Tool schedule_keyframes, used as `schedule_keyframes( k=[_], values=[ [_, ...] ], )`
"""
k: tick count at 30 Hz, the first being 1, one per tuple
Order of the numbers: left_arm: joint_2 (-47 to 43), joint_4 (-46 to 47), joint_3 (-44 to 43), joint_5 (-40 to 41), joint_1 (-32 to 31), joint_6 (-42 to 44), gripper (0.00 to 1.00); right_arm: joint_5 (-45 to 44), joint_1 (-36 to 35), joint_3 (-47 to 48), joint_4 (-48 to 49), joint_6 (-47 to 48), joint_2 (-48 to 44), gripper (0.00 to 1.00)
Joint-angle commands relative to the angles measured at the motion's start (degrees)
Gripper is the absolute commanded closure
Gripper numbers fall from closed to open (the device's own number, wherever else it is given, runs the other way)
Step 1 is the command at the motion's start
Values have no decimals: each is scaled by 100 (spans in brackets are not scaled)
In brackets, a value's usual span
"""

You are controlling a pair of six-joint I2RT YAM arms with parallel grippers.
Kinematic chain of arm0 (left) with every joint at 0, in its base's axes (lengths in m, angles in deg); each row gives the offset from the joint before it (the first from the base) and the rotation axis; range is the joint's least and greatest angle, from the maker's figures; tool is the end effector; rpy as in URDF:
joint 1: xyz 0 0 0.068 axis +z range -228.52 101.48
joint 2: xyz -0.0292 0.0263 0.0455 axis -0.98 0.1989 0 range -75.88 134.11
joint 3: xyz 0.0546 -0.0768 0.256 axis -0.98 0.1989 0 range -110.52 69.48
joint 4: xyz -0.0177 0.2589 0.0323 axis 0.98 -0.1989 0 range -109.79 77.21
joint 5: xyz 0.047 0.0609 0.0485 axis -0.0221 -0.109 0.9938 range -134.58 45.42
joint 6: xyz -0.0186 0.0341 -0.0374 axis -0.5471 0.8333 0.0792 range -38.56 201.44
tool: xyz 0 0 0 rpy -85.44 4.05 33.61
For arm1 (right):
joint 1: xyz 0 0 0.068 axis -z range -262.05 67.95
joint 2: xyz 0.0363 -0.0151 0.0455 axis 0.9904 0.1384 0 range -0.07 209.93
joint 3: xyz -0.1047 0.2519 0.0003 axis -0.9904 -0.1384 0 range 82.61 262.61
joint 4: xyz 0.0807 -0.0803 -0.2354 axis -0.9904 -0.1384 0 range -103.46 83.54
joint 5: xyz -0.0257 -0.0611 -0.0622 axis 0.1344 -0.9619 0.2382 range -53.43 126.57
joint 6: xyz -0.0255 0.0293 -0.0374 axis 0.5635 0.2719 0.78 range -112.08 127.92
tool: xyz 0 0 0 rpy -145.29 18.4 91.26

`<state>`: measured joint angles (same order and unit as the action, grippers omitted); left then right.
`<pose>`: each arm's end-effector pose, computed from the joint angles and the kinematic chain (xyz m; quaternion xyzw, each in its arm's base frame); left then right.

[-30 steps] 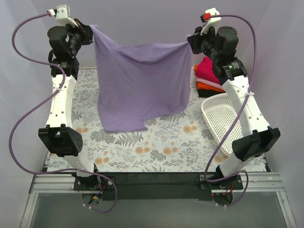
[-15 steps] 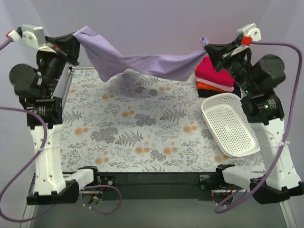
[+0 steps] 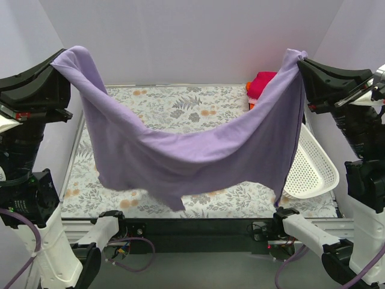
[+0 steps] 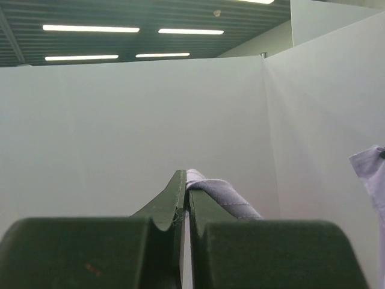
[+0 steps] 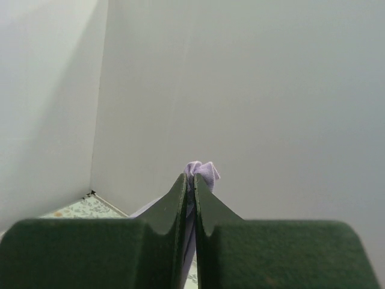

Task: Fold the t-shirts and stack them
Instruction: Flatten the tshirt out

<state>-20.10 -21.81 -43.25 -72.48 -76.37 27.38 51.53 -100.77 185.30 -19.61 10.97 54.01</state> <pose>0.0261 -0.0157 0.6482 0.0343 0.4133 -0.4743 0.7766 0.0637 0.0312 0.6136 -0.1994 0.4242 0.1793 0.8649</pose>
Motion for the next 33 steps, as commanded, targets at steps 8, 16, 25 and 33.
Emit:
schedule_keyframes(
  k=[8, 16, 25, 33],
  values=[
    [1521, 848, 2244, 329, 31, -34, 100, -836, 26, -2295, 743, -383, 594, 99],
    [4622, 1368, 2354, 558, 31, 1, 100, -1241, 35, -3337, 2158, -946, 2894, 99],
    [6998, 726, 902, 2068, -136, 230, 23, -1540, 26, -1955, 2211, -894, 5147, 75],
    [6076, 1385, 1499, 3658, -391, 326, 9, -1830, 26, -2499, 2237, -780, 4524, 39]
  ],
)
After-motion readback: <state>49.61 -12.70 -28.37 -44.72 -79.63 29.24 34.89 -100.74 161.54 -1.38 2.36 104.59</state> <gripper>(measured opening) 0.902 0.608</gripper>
